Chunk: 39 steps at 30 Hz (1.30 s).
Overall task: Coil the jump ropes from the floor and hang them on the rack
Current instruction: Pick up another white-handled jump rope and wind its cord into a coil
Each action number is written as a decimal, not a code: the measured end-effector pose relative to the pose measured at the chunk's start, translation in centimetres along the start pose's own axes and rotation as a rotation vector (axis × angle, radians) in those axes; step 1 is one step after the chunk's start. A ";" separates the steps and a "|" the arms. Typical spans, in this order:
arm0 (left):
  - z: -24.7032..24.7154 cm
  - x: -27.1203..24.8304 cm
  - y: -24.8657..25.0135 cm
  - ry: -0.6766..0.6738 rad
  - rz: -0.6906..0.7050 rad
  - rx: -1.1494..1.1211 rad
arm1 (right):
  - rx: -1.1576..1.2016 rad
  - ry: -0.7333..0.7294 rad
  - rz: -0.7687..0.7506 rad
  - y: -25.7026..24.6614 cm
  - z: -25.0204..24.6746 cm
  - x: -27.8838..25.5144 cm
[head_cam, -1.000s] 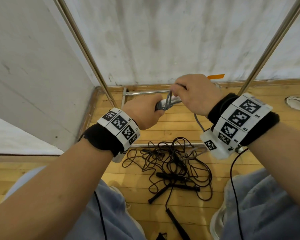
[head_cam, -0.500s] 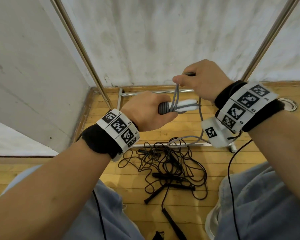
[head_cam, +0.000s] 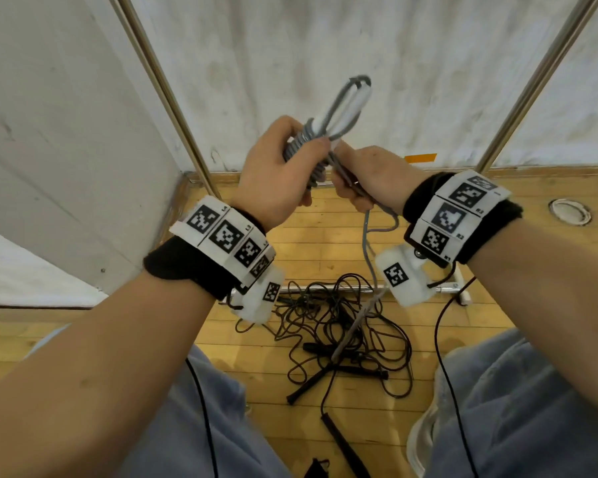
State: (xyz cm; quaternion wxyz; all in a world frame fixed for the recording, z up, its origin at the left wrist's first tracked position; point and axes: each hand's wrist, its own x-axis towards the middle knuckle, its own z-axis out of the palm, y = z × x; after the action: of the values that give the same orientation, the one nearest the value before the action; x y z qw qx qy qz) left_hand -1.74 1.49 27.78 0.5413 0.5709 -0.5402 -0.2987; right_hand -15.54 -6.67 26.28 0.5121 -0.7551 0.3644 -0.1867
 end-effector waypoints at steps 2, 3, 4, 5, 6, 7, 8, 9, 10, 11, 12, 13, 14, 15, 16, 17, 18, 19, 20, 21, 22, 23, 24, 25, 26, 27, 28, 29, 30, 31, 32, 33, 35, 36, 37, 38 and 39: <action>-0.1 0.4 0.3 0.035 -0.046 -0.102 | 0.028 -0.058 0.009 -0.4 0.1 0.2; -0.1 0.5 0.3 0.045 -0.054 -0.131 | 0.083 -0.077 0.030 -0.5 0.1 0.4; -0.1 0.6 0.4 0.056 -0.056 -0.148 | 0.153 -0.083 0.059 -0.7 0.2 0.6; 0.0 0.7 0.4 0.069 -0.056 -0.158 | 0.225 -0.081 0.087 -0.8 0.4 0.7; 0.0 0.7 0.3 0.084 -0.058 -0.162 | 0.286 -0.071 0.109 -0.8 0.7 0.8; 0.1 0.8 0.2 0.104 -0.064 -0.163 | 0.336 -0.063 0.124 -0.7 1.0 0.9; 0.0 0.9 0.2 0.130 -0.073 -0.164 | 0.369 -0.060 0.132 -0.6 1.3 0.8; 0.0 1.0 0.1 0.157 -0.081 -0.163 | 0.389 -0.059 0.134 -0.4 1.5 0.7; -0.1 1.2 0.0 0.181 -0.083 -0.158 | 0.393 -0.051 0.133 -0.2 1.6 0.6; -0.2 1.4 -0.1 0.201 -0.084 -0.145 | 0.392 -0.029 0.128 -0.1 1.6 0.6; -0.4 1.6 -0.2 0.219 -0.089 -0.130 | 0.379 0.011 0.119 0.0 1.6 0.4; -0.5 1.7 -0.3 0.237 -0.100 -0.116 | 0.352 0.067 0.104 0.0 1.6 0.3; -0.6 1.9 -0.4 0.252 -0.114 -0.105 | 0.301 0.124 0.082 0.0 1.6 0.1; -0.8 2.0 -0.6 0.261 -0.129 -0.092 | 0.218 0.166 0.051 0.1 1.7 -0.1; -0.8 2.2 -0.7 0.263 -0.142 -0.071 | 0.107 0.182 0.007 0.1 1.9 -0.4; -0.9 2.3 -0.8 0.259 -0.151 -0.041 | -0.015 0.174 -0.043 0.3 2.3 -0.6; -1.0 2.3 -1.0 0.253 -0.155 -0.009 | -0.126 0.154 -0.086 0.4 2.6 -0.9; -1.0 2.2 -1.1 0.243 -0.154 0.016 | -0.216 0.134 -0.106 0.6 2.9 -1.1; -0.9 2.2 -1.3 0.231 -0.151 0.036 | -0.283 0.120 -0.101 0.8 3.0 -1.2; -0.9 2.1 -1.5 0.222 -0.153 0.052 | -0.336 0.109 -0.084 1.0 3.0 -1.2; -0.9 2.0 -1.6 0.217 -0.161 0.068 | -0.381 0.096 -0.064 1.1 3.0 -1.3; -0.9 1.9 -1.8 0.214 -0.170 0.081 | -0.423 0.082 -0.045 1.2 3.0 -1.4; -1.0 1.8 -1.9 0.212 -0.175 0.085 | -0.464 0.068 -0.038 1.3 3.0 -1.5; -1.1 1.8 -2.0 0.207 -0.173 0.084 | -0.504 0.060 -0.041 1.3 3.1 -1.7; -1.1 1.7 -2.1 0.205 -0.167 0.088 | -0.540 0.058 -0.052 1.1 3.2 -1.8; -1.2 1.7 -2.2 0.204 -0.161 0.095 | -0.566 0.059 -0.059 1.1 3.3 -1.9; -1.3 1.7 -2.4 0.208 -0.157 0.107 | -0.586 0.061 -0.058 1.0 3.4 -2.0; -1.3 1.7 -2.6 0.207 -0.153 0.126 | -0.605 0.060 -0.050 1.0 3.4 -2.0; -1.3 1.7 -2.8 0.199 -0.153 0.154 | -0.621 0.055 -0.038 1.1 3.4 -1.9; -1.4 1.7 -3.0 0.185 -0.157 0.181 | -0.631 0.049 -0.023 1.2 3.4 -1.8; -1.4 1.7 -3.2 0.172 -0.165 0.199 | -0.643 0.048 -0.011 1.4 3.3 -1.7; -1.4 1.7 -3.4 0.164 -0.175 0.216 | -0.663 0.060 -0.004 1.5 3.2 -1.6; -1.7 1.9 -3.7 0.169 -0.185 0.246 | -0.687 0.142 -0.038 1.6 2.8 -1.4; -1.8 2.0 -3.8 0.176 -0.191 0.250 | -0.678 0.189 -0.077 1.6 2.6 -1.5; -1.9 2.0 -3.7 0.180 -0.192 0.250 | -0.667 0.223 -0.117 1.5 2.4 -1.5; -2.0 2.0 -3.6 0.185 -0.189 0.247 | -0.668 0.239 -0.145 1.4 2.2 -1.5; -2.1 2.0 -3.5 0.191 -0.183 0.239 | -0.674 0.243 -0.152 1.4 2.0 -1.5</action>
State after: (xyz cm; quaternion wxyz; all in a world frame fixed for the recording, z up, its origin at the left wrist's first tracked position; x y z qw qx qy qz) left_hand 1.66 -0.36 25.42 0.4890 0.7036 -0.4639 -0.2250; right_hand -15.71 -4.59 24.33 0.1721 -0.8787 0.4064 -0.1818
